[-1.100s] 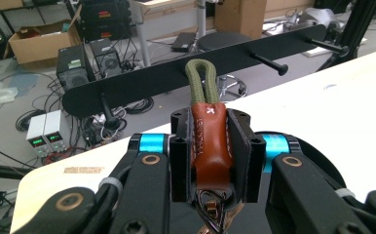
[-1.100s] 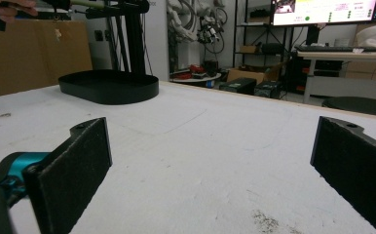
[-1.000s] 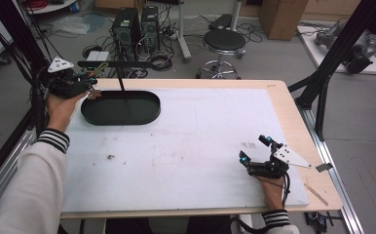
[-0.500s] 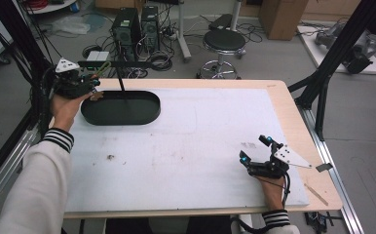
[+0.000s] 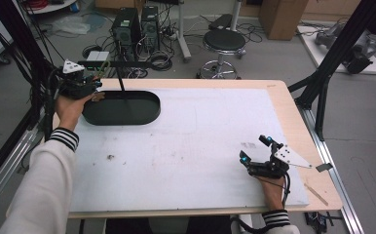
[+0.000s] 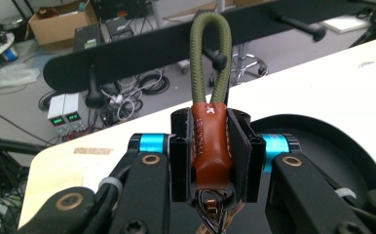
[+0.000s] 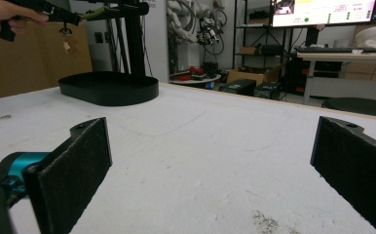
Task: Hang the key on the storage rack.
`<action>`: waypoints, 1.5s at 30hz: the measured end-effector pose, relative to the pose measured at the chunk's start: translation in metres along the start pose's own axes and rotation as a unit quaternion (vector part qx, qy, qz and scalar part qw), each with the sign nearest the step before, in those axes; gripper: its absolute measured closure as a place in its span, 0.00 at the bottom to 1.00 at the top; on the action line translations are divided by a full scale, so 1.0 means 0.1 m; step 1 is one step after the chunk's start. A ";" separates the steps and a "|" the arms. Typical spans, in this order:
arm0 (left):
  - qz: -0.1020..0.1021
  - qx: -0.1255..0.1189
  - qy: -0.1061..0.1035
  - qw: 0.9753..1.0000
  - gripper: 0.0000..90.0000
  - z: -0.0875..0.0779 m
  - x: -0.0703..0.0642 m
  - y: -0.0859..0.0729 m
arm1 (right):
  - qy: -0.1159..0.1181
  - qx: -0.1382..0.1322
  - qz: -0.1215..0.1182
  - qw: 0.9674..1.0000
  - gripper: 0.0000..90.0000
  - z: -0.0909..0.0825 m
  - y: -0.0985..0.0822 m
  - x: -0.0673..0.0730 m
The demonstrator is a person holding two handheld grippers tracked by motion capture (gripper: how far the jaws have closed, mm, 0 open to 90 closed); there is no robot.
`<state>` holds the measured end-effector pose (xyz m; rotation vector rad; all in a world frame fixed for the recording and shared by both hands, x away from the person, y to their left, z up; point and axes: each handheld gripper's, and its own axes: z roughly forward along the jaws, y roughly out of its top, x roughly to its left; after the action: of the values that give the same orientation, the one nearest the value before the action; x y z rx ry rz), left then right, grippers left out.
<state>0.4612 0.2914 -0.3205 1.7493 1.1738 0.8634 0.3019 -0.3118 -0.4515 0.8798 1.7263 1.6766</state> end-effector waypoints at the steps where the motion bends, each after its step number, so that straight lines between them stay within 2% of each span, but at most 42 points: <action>1: -0.002 0.001 0.001 1.000 0.81 0.00 0.00 0.00 | 0.001 0.002 0.003 1.000 0.00 0.00 0.00 0.00; 7: 0.004 0.011 0.011 1.000 0.81 0.06 -0.02 -0.02 | 0.001 0.001 0.002 1.000 0.00 0.00 0.00 0.00; 12: 0.007 0.021 0.011 1.000 0.81 0.11 -0.02 -0.04 | 0.000 0.000 0.000 1.000 0.00 0.00 0.00 0.00; 21: 0.006 0.038 0.019 0.999 0.81 0.20 -0.03 -0.09 | -0.001 -0.001 0.002 1.000 0.00 0.00 0.00 -0.01; 25: -0.002 0.045 0.012 0.999 0.81 0.24 -0.02 -0.11 | 0.000 -0.001 0.005 1.000 0.00 0.00 0.00 0.00; 31: -0.003 0.045 0.008 0.999 0.80 0.27 -0.01 -0.12 | -0.002 -0.002 0.003 1.000 0.00 0.00 0.00 -0.01; 34: -0.025 0.044 0.008 0.999 0.78 0.27 0.00 -0.12 | -0.001 -0.001 0.001 1.000 0.00 0.00 0.00 0.00; 36: -0.029 0.046 0.001 0.999 0.70 0.26 0.00 -0.12 | 0.000 -0.001 0.001 1.000 0.00 0.00 0.00 0.00; 38: -0.029 0.049 -0.012 0.998 0.57 0.25 0.00 -0.13 | 0.001 -0.002 0.002 1.000 0.00 -0.01 -0.01 0.00; 39: -0.026 0.050 -0.020 0.998 0.46 0.25 0.00 -0.13 | -0.001 -0.004 -0.003 1.000 0.00 0.00 -0.01 0.00; 40: -0.026 0.046 -0.037 0.998 0.37 0.23 0.00 -0.13 | -0.001 -0.004 -0.003 1.000 0.00 0.00 -0.01 0.00; 41: -0.031 0.044 -0.044 0.998 0.28 0.23 0.00 -0.12 | 0.000 -0.005 -0.001 1.000 0.00 0.00 -0.01 0.00; 42: -0.042 0.044 -0.073 0.996 0.23 0.21 0.01 -0.12 | 0.000 -0.005 -0.001 1.000 0.00 -0.01 -0.01 0.00; 43: -0.050 0.042 -0.087 0.994 0.14 0.19 0.01 -0.11 | 0.000 -0.006 0.000 1.000 0.00 -0.01 -0.01 0.00; 44: -0.061 0.035 -0.107 0.992 0.07 0.15 0.00 -0.11 | -0.001 -0.006 0.001 1.000 0.00 -0.01 -0.01 0.00; 45: -0.057 0.015 -0.119 0.991 0.04 0.09 -0.02 -0.11 | -0.001 -0.008 -0.002 1.000 0.00 -0.01 -0.01 0.00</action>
<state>0.4647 0.2898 -0.3347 1.7373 1.1206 0.5552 0.3008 -0.3126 -0.4524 0.8711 1.7104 1.6831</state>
